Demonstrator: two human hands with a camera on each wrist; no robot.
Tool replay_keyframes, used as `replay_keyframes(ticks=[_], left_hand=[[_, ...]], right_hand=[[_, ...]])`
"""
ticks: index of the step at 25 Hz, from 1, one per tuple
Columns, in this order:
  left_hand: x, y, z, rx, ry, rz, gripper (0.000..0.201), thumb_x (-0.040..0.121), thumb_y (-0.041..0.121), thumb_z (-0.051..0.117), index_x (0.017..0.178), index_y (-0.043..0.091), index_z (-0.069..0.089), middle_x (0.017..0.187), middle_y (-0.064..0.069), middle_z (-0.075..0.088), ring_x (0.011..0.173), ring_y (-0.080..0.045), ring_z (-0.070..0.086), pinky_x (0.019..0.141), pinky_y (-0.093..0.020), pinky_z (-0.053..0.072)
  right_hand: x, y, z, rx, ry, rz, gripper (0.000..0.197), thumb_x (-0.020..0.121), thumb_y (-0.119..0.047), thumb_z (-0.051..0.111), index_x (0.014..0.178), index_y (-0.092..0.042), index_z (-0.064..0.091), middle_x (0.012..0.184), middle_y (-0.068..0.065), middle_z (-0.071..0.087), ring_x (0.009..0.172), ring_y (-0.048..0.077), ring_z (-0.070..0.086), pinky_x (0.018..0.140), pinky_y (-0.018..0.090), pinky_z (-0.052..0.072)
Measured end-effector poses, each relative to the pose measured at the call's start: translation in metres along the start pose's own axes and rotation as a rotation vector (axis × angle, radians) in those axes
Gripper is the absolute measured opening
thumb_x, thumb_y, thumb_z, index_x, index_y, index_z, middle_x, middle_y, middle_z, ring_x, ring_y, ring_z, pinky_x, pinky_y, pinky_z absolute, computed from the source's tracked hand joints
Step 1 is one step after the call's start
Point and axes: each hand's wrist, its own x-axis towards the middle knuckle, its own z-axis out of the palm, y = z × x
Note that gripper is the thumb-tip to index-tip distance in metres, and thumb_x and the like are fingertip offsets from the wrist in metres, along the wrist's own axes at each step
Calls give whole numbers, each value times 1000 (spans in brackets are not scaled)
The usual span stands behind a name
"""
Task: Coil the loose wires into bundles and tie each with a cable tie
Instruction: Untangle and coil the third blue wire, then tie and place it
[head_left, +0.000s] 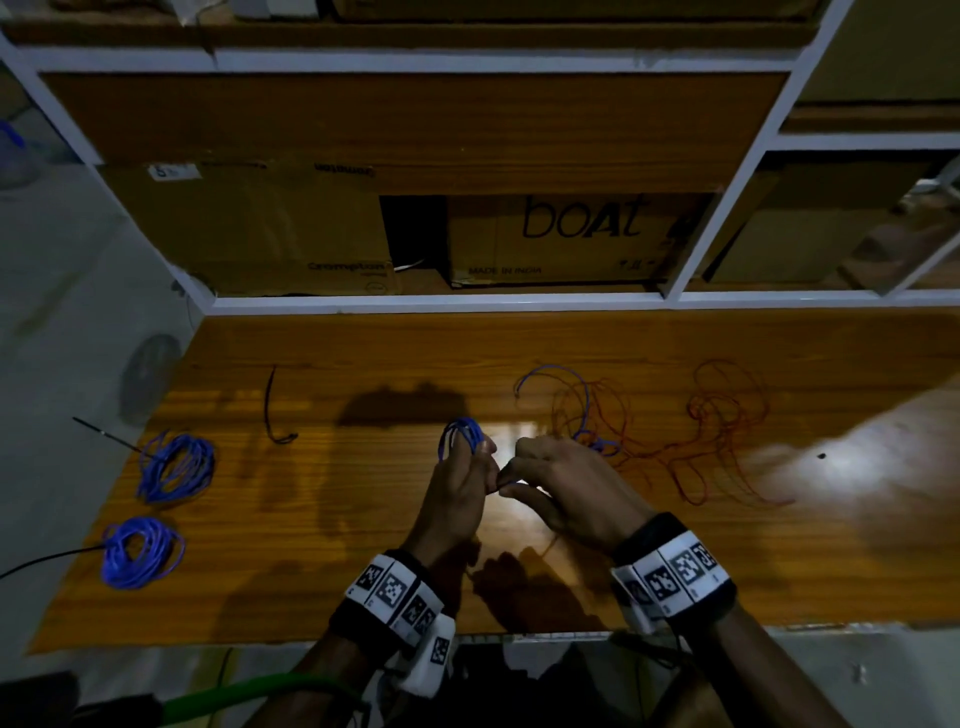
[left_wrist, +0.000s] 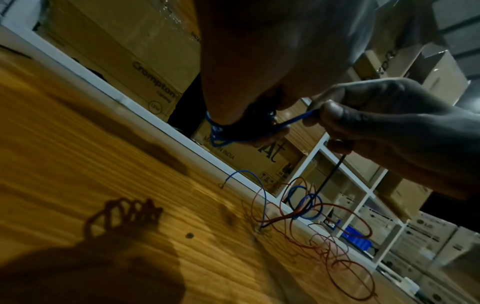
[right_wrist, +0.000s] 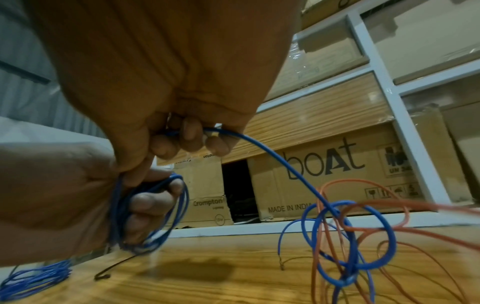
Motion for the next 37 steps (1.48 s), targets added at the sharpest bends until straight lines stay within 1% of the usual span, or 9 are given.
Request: replay_keyframes(ticks=[5,10,12,16,23,26,29,32,37], left_hand=[[-5,1,-4,-73,-99,4,39,109,33,36,80,12,52,57,5,44,49,-9,38,55,-26,32],[-4,20,-12,-222,-190,1,46,109,35,34,73,12,49,51,4,36,43,-9,27,47,-21,25],[-4,25,-17,-288,-234,-34,44,108,34,35,72,13,47,52,2,34,42,-10,23,45,-21,22],[-6,33,-28,-494,-410,-91,42,100,48,42,71,17,48,52,0,32,44,-13,21,46,-25,22],[3,58,-28,-883,-567,-210,44,95,50,40,65,22,57,42,10,32,38,-9,16,42,-22,20],[13,57,-26,-1009,-479,-112,39,98,47,41,76,17,53,48,8,34,42,-8,24,47,-24,26],[21,51,-26,-1048,-382,-34,35,102,43,36,86,15,48,59,5,34,51,-11,29,55,-26,33],[25,48,-23,-1100,-297,-28,30,102,40,39,89,13,44,65,2,33,54,-13,30,59,-28,32],[33,50,-12,-945,-54,-18,29,102,36,37,85,13,43,68,0,50,55,-12,37,60,-28,31]], right_hand=[[8,14,-5,26,110,25,22,101,-43,52,102,-26,66,89,-8,52,83,13,51,65,35,45],[16,34,-2,136,206,28,20,104,-30,50,108,-20,67,92,-2,52,88,20,51,70,37,40],[17,43,0,248,249,52,21,103,-26,49,106,-16,67,90,1,54,87,21,52,71,40,43],[21,48,6,405,323,83,23,104,-27,48,95,-14,63,92,0,61,89,21,58,77,45,47],[24,39,20,625,304,197,29,108,-27,37,95,-13,58,76,2,60,68,20,57,62,42,43],[18,37,25,612,256,228,32,106,-24,38,99,-4,61,74,4,60,66,12,56,63,35,41],[8,34,27,584,164,230,30,108,-24,37,90,-12,57,68,-2,55,60,4,50,59,22,34],[2,30,29,549,67,214,22,109,-23,39,102,-21,60,71,-2,63,60,4,56,59,12,33],[0,23,29,373,-80,200,15,107,-32,38,114,-31,52,76,-7,66,62,4,57,56,22,40]])
